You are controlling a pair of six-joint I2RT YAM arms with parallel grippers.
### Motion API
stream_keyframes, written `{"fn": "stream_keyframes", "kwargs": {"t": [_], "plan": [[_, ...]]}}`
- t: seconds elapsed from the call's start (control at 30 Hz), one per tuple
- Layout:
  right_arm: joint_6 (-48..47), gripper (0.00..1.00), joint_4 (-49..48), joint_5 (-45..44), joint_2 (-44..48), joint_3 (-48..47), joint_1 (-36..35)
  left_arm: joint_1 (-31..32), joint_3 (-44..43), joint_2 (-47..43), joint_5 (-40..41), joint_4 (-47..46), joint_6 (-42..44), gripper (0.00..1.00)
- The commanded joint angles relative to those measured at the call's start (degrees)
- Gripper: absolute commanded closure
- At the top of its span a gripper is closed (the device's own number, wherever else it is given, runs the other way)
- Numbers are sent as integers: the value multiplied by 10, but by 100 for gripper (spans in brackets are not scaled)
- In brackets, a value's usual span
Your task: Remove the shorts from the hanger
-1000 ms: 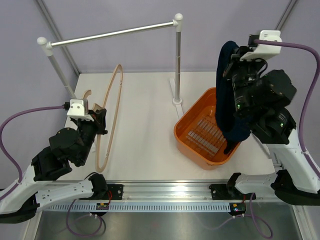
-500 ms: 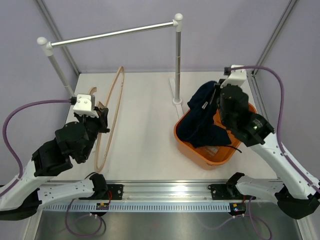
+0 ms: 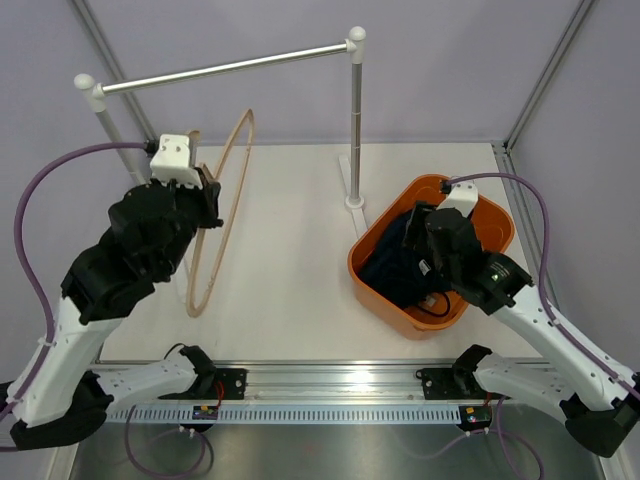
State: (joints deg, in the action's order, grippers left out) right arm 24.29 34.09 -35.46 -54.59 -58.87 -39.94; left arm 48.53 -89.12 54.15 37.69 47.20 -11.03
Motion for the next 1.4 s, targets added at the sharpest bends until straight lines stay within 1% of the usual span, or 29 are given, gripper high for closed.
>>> {"fn": "stream_keyframes", "kwargs": {"t": [0.0, 0.07, 0.1, 0.13, 0.17, 0.23, 0.3, 0.43, 0.63, 0.73, 0.93, 1.07, 1.23, 1.37], "plan": [[16, 28, -24, 25, 27, -22, 6, -98, -59, 55, -201, 1, 13, 100], [8, 26, -28, 40, 33, -26, 5, -158, -81, 81, -266, 4, 15, 100], [7, 25, -31, 44, 35, -28, 5, -171, -106, 107, -281, 4, 18, 100], [3, 25, -34, 48, 36, -29, 5, -198, -120, 119, -296, 5, 18, 100], [1, 25, -36, 53, 36, -31, 5, -210, -133, 131, -320, 5, 17, 100], [-3, 24, -39, 60, 36, -34, 6, -239, -174, 163, -336, 3, 16, 100], [-6, 24, -43, 68, 36, -37, 5, -255, -216, 187, -342, 6, 15, 100], [-14, 24, -44, 76, 36, -47, 6, -286, -271, 241, -346, 13, 18, 100], [-26, 24, -46, 86, 39, -59, 6, -314, -322, 301, -329, 13, 22, 100], [-30, 23, -45, 87, 42, -63, 6, -330, -327, 320, -322, 9, 13, 100], [-36, 23, -46, 89, 49, -63, 6, -357, -308, 329, -267, -27, 11, 100], [-36, 23, -44, 93, 48, -58, 5, -375, -302, 333, -260, -38, 6, 99], [-34, 23, -41, 99, 45, -54, 5, -393, -275, 342, -264, -46, 2, 94], [-33, 23, -41, 104, 45, -49, 6, -396, -248, 348, -271, -53, -5, 93]]}}
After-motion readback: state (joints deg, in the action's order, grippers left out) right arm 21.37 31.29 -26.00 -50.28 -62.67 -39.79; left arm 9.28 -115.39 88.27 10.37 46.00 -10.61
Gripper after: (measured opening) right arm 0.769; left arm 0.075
